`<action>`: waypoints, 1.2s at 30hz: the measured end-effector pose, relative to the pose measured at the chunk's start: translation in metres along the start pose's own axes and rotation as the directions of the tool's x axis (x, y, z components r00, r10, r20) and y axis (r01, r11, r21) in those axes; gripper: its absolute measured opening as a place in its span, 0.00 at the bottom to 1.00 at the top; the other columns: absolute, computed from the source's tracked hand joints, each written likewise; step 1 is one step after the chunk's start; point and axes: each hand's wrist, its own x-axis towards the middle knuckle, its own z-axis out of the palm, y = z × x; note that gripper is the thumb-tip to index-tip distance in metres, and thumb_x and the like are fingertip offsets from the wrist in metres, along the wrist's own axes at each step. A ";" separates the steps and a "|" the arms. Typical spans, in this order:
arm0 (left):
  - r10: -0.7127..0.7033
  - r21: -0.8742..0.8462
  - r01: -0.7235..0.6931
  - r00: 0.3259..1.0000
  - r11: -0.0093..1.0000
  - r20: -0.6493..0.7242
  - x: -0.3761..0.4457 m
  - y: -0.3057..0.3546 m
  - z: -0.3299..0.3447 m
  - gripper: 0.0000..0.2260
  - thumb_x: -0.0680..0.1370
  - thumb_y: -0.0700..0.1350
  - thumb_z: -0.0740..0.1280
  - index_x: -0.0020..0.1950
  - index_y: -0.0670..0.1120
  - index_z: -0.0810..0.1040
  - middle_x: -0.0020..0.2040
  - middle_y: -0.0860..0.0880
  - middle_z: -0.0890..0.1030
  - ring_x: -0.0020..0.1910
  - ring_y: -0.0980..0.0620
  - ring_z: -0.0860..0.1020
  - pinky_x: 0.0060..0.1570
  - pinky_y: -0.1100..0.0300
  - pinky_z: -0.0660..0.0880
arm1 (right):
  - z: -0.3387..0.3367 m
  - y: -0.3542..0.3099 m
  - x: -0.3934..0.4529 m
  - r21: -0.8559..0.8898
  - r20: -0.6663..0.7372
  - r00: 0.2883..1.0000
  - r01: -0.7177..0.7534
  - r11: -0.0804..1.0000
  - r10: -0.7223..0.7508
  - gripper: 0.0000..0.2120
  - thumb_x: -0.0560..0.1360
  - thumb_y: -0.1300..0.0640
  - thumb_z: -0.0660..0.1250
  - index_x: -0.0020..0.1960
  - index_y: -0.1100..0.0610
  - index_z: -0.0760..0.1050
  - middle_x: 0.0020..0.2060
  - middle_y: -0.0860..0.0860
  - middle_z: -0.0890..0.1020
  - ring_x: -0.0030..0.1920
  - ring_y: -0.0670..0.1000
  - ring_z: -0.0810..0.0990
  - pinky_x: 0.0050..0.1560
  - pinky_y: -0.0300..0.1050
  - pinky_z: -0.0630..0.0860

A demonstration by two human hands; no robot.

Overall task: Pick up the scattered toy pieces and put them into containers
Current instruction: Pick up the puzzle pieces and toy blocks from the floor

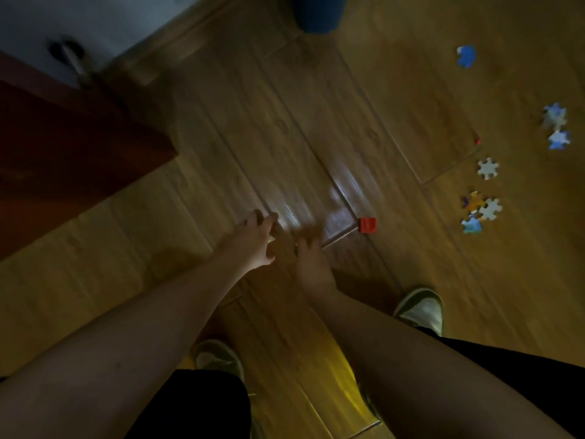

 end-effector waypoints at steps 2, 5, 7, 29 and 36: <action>0.035 0.069 -0.032 0.998 0.997 -0.044 0.008 0.001 0.001 0.39 0.71 0.52 0.74 0.75 0.51 0.54 0.69 0.39 0.63 0.61 0.41 0.73 0.54 0.52 0.75 | 0.006 -0.001 0.006 0.020 -0.037 0.999 -0.011 1.000 0.012 0.20 0.77 0.66 0.63 0.68 0.56 0.66 0.64 0.59 0.68 0.56 0.56 0.77 0.56 0.51 0.78; 0.101 0.151 -0.094 0.994 0.984 -0.038 0.017 -0.001 0.002 0.34 0.71 0.45 0.75 0.72 0.50 0.60 0.68 0.39 0.64 0.60 0.42 0.73 0.53 0.53 0.75 | 0.013 0.003 0.010 -0.021 -0.073 0.995 0.064 0.998 -0.066 0.19 0.77 0.66 0.63 0.66 0.56 0.68 0.62 0.56 0.69 0.56 0.53 0.74 0.56 0.48 0.77; 0.112 0.187 -0.110 0.994 0.976 0.002 0.024 -0.003 -0.001 0.29 0.74 0.44 0.72 0.70 0.48 0.62 0.68 0.38 0.64 0.59 0.42 0.74 0.53 0.52 0.76 | 0.020 0.008 0.010 -0.064 -0.090 0.989 0.113 0.992 -0.119 0.19 0.75 0.67 0.64 0.65 0.56 0.69 0.61 0.55 0.70 0.57 0.52 0.72 0.57 0.46 0.75; 0.377 -0.147 -0.377 0.926 0.915 -0.027 0.082 0.090 -0.082 0.04 0.76 0.42 0.64 0.47 0.45 0.78 0.46 0.43 0.81 0.46 0.45 0.79 0.39 0.59 0.67 | -0.074 0.085 0.040 0.515 -0.364 0.783 -0.282 0.810 0.504 0.27 0.71 0.33 0.62 0.60 0.50 0.65 0.58 0.57 0.66 0.49 0.62 0.77 0.53 0.58 0.77; 0.457 -0.147 -0.499 0.855 0.854 -0.246 0.084 0.116 -0.094 0.08 0.72 0.47 0.73 0.42 0.44 0.77 0.36 0.47 0.79 0.37 0.49 0.76 0.37 0.60 0.67 | -0.058 0.086 0.043 0.357 -0.359 0.872 -0.201 0.912 0.332 0.12 0.78 0.51 0.61 0.59 0.55 0.66 0.59 0.60 0.67 0.50 0.62 0.77 0.50 0.61 0.77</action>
